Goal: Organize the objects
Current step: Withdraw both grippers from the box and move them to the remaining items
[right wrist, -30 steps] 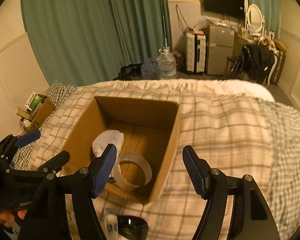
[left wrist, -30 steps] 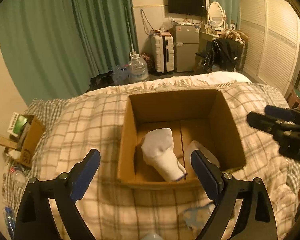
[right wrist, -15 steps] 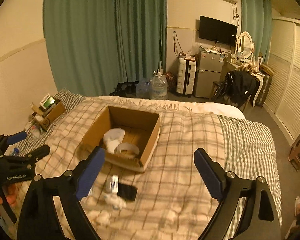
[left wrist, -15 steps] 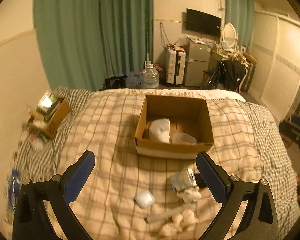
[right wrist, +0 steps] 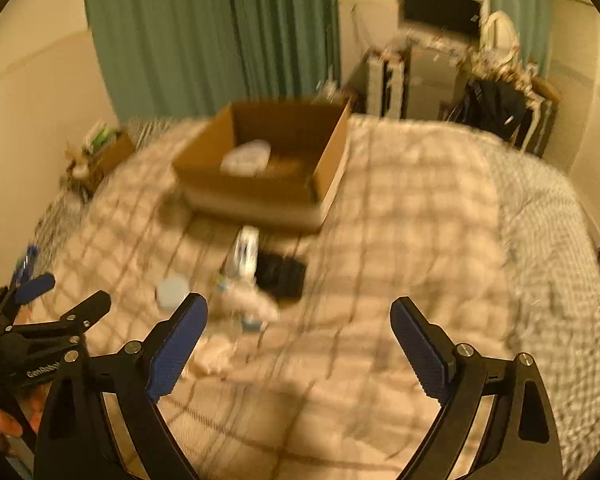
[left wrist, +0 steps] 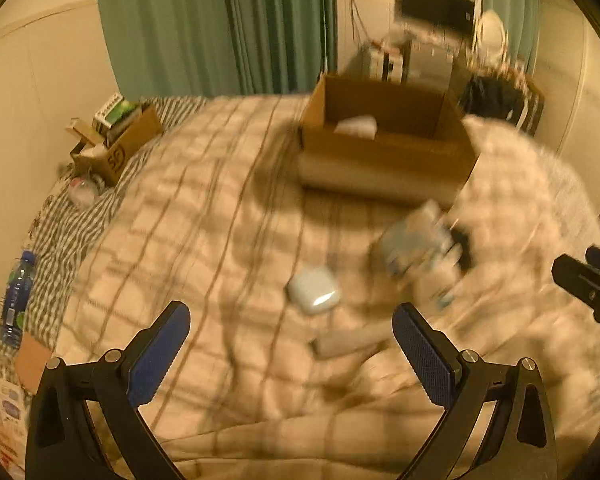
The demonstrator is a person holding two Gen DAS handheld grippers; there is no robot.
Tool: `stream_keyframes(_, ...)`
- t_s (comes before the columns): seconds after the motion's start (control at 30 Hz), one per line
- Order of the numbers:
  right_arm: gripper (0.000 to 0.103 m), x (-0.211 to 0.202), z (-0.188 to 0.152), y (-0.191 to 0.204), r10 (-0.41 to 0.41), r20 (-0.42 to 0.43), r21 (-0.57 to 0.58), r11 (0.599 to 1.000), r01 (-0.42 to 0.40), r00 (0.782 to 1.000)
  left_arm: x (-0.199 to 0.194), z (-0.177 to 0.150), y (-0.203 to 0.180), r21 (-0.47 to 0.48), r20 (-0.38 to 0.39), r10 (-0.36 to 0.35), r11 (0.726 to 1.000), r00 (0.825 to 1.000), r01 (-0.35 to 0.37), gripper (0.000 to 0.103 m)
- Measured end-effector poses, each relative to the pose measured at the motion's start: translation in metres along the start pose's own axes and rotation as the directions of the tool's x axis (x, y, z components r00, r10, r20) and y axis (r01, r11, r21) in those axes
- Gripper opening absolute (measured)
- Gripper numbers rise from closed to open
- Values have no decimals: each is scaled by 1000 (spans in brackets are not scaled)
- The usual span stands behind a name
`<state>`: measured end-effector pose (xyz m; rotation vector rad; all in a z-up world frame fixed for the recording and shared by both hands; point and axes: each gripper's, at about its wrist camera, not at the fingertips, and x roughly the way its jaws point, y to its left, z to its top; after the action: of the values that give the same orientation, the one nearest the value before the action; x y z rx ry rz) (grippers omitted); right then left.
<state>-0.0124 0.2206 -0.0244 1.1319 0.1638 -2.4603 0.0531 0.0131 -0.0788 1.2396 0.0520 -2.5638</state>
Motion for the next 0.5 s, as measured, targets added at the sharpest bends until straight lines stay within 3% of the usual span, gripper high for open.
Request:
stream_keyframes(0.2,93,57,-24,46,94,-150,-91,990,-108,984,23,-17,22,62,-61,-10,998,998,14,103)
stream_keyframes(0.33,93,89,-34,66,156,-263,-116,975,-192,952,35,-24,34,46,-94,-25,999,995,29,103)
stream_keyframes(0.5,90,119,-53,83,140,-385,-158,964,-214,912,53,-33,38,10,-156,-53,998,986,55,103)
